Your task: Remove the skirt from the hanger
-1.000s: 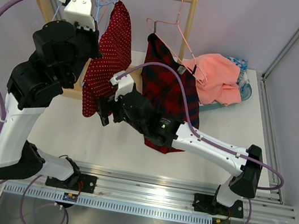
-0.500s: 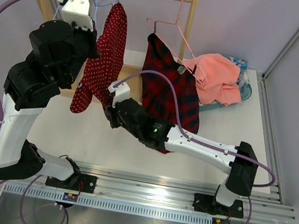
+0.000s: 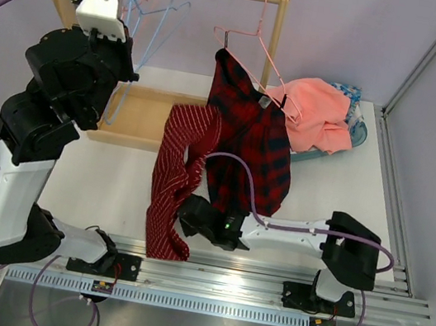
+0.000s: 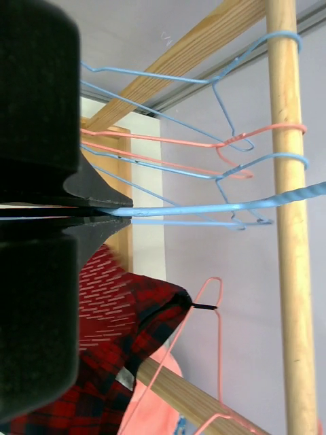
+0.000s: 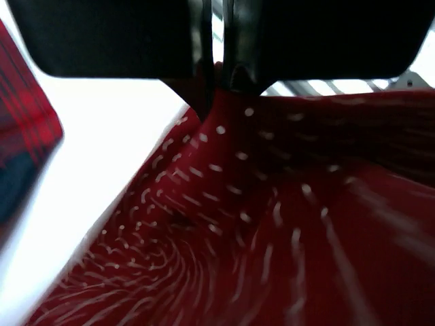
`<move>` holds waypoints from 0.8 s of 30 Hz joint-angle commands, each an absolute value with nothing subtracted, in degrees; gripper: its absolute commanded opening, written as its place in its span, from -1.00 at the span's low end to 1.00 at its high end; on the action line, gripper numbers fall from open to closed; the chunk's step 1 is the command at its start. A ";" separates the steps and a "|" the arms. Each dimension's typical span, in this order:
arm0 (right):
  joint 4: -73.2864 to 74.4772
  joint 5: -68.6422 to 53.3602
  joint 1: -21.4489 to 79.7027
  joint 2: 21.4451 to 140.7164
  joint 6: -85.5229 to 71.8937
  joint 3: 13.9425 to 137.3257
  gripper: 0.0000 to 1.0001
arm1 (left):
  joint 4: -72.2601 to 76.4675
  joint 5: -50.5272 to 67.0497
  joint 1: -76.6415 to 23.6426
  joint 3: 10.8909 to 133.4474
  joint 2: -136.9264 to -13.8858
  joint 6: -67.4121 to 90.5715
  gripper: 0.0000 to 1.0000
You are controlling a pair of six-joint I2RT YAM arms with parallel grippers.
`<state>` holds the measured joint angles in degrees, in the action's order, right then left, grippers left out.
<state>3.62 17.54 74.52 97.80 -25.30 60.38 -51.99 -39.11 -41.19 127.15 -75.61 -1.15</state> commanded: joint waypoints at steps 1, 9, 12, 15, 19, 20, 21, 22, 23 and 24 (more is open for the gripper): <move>7.88 26.17 76.90 88.00 -25.32 61.17 -1.00 | -46.32 -40.78 -41.31 127.10 -73.57 -1.85 -1.00; 26.62 43.39 79.72 60.22 -15.39 71.70 -1.00 | -44.21 -40.43 -41.31 114.10 -67.24 -0.26 -1.00; 30.84 49.80 79.72 54.59 -9.33 79.17 -1.00 | -42.72 -39.47 -41.31 107.86 -64.17 3.07 -1.00; 27.87 60.33 79.72 52.21 -0.47 84.80 -1.00 | -41.75 -39.20 -41.31 102.41 -61.27 4.74 -1.00; 12.07 68.54 79.54 54.57 19.73 91.13 -1.00 | -40.43 -37.88 -41.31 95.64 -58.28 6.76 -1.00; 8.73 69.16 79.54 55.80 27.43 92.01 -1.00 | -40.26 -37.45 -41.31 93.45 -57.49 7.55 -1.00; 2.26 69.34 79.45 56.33 30.99 93.50 -1.00 | -40.17 -36.75 -41.31 92.56 -57.13 7.91 -1.00; -1.63 68.82 79.37 56.86 37.46 94.12 -1.00 | -40.08 -36.56 -41.31 91.77 -56.87 8.26 -1.00; -4.28 68.21 79.37 57.13 40.23 94.91 -1.00 | -40.17 -36.30 -41.31 90.80 -56.60 9.04 -1.00; -10.05 67.33 79.19 57.48 43.47 96.05 -1.00 | -40.17 -36.12 -41.31 89.31 -55.99 9.40 -1.00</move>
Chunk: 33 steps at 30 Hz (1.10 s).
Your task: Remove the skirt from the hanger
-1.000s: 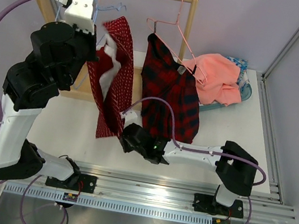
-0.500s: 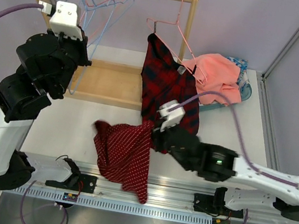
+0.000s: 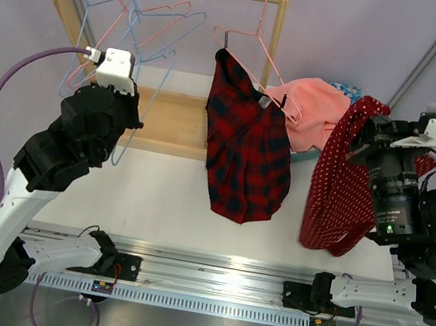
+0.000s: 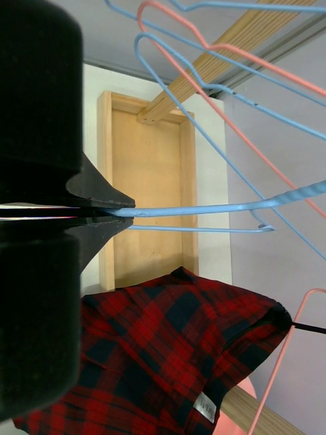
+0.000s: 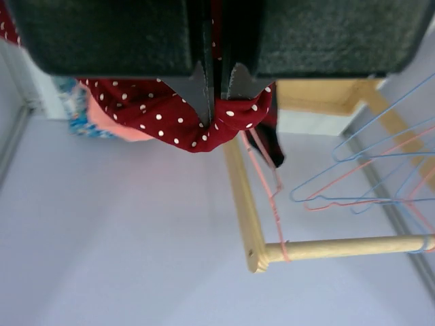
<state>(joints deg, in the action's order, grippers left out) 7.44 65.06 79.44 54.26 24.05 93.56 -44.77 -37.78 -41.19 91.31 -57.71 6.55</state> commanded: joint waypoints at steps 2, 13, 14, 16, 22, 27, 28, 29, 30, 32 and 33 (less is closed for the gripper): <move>-16.84 66.27 78.75 58.97 56.55 96.68 -1.00 | -39.99 -35.69 -41.31 87.90 -55.46 10.28 -1.00; 9.74 51.43 51.10 72.76 58.11 107.85 -1.00 | -41.83 -34.81 -41.31 82.01 -52.48 13.27 -1.00; 8.36 49.33 47.24 73.56 57.83 106.88 -1.00 | -42.10 -34.72 -41.40 81.74 -52.21 13.36 -1.00; 8.60 47.65 37.04 76.19 49.53 107.48 -1.00 | -42.36 -34.54 -41.31 80.60 -51.33 13.62 -1.00; 16.43 38.59 23.13 83.66 27.79 117.84 -1.00 | -44.03 -34.72 -41.31 80.33 -50.98 13.45 -1.00; 24.43 29.36 16.70 97.69 17.32 137.31 -1.00 | -44.30 -34.45 -41.31 80.16 -50.54 13.89 -1.00; 23.91 29.44 16.26 99.91 17.84 139.55 -1.00 | -44.30 -34.54 -41.31 79.98 -50.54 14.23 -1.00; 22.34 29.01 15.30 101.93 18.36 141.40 -1.00 | -44.30 -34.37 -41.22 79.89 -50.36 14.41 -1.00; 21.98 28.48 14.68 106.04 18.28 145.42 -1.00 | -44.30 -34.28 -41.31 79.63 -50.36 14.76 -1.00; 21.27 25.86 13.28 109.32 16.36 148.52 -1.00 | -44.21 -34.01 -41.31 79.45 -50.45 15.03 -1.00; 21.44 24.45 11.53 111.69 12.00 150.71 -1.00 | -44.30 -33.93 -41.31 79.54 -50.54 15.20 -1.00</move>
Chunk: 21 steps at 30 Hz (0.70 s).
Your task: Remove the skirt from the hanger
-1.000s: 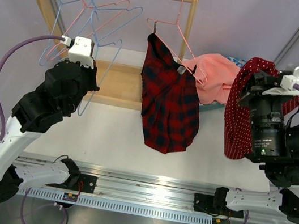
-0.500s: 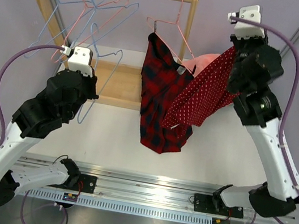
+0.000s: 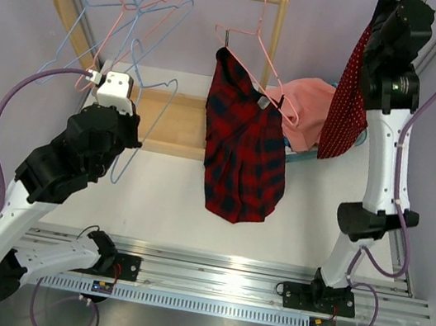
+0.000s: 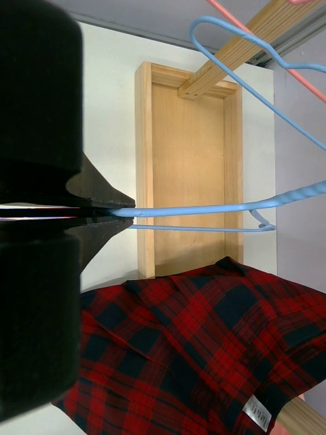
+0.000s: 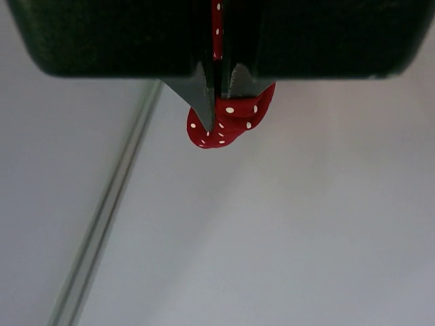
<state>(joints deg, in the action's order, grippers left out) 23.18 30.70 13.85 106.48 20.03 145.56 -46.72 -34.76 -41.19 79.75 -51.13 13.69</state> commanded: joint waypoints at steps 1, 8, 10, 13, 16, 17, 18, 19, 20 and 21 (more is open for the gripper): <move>21.71 22.26 10.56 112.58 9.08 151.60 -1.00 | -44.38 -34.01 -41.31 79.80 -50.62 15.29 -1.00; 7.95 -2.77 6.33 116.88 -8.95 139.34 -1.00 | -44.47 -33.84 -41.31 84.45 -54.31 14.59 -1.00; 10.61 -3.77 5.63 122.06 -12.03 140.26 -1.00 | -44.30 -33.66 -41.31 86.12 -55.54 13.89 -1.00; 24.31 -4.48 4.84 126.82 -17.83 140.81 0.24 | -44.74 -33.92 -41.31 91.48 -58.70 11.96 -1.00; 23.33 -3.70 4.92 117.81 -23.27 118.39 0.99 | -44.30 -34.45 -41.22 97.37 -62.65 9.07 -1.00; 10.59 -4.47 4.92 113.25 -24.86 98.11 0.99 | -44.12 -34.45 -41.31 99.04 -63.71 8.27 -1.00; 3.59 -5.27 4.92 104.24 -27.57 88.78 0.99 | -44.03 -34.54 -41.22 102.18 -66.16 7.48 -1.00; -2.66 -5.71 4.92 100.32 -28.90 81.03 0.99 | -44.21 -34.45 -41.22 104.39 -67.40 6.43 -1.00; -9.08 -7.45 5.10 96.72 -29.70 69.98 0.99 | -44.73 -33.41 -41.22 106.15 -68.46 5.89 -1.00; -10.18 -7.91 5.36 90.94 -30.58 66.13 0.99 | -44.74 -32.53 -41.22 109.30 -70.73 5.19 -1.00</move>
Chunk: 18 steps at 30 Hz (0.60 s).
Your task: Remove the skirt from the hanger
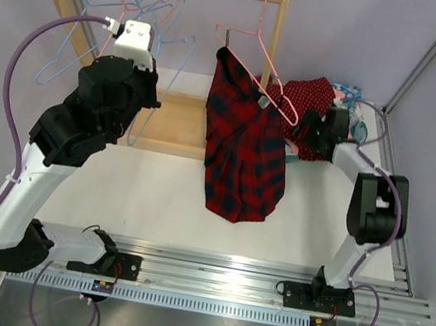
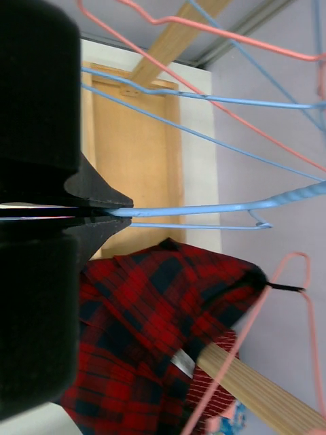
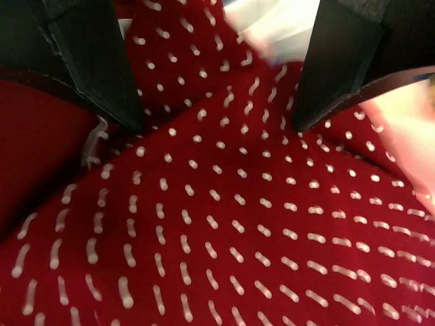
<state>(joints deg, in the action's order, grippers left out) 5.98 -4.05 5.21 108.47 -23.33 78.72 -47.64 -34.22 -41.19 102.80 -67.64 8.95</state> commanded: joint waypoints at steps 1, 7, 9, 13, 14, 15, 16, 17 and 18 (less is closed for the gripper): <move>-10.80 -8.69 5.62 88.18 -30.67 62.87 0.99 | -44.65 -31.82 -41.22 110.73 -71.53 3.79 -1.00; -10.89 -9.75 9.57 64.72 -29.36 43.62 0.99 | -42.02 -22.43 -36.22 117.15 -78.03 -1.75 -1.00; -10.73 -10.19 10.19 54.56 -30.06 36.67 0.99 | -40.70 -18.91 -32.79 117.86 -79.45 -1.58 -1.00; -5.82 -13.44 10.46 41.94 -29.36 30.94 0.99 | -37.97 -14.26 -26.83 120.05 -83.92 -0.79 -1.00; -3.97 -13.62 10.37 39.31 -27.88 31.11 0.99 | -37.53 -13.37 -26.11 120.93 -85.94 -0.62 -1.00; -2.13 -13.71 10.37 38.24 -27.25 31.55 0.99 | -36.92 -12.58 -25.49 121.29 -86.74 -0.79 -1.00; 1.89 -13.97 10.37 37.28 -26.46 32.25 0.99 | -35.78 -12.05 -24.79 121.55 -87.62 -0.88 -1.00; 3.24 -13.80 10.37 35.53 -25.41 32.52 0.99 | -35.77 -12.13 -24.61 123.03 -89.19 -0.88 -1.00; 4.12 -13.28 10.37 34.64 -25.40 32.61 0.99 | -36.38 -11.87 -24.35 124.00 -90.51 -0.70 -1.00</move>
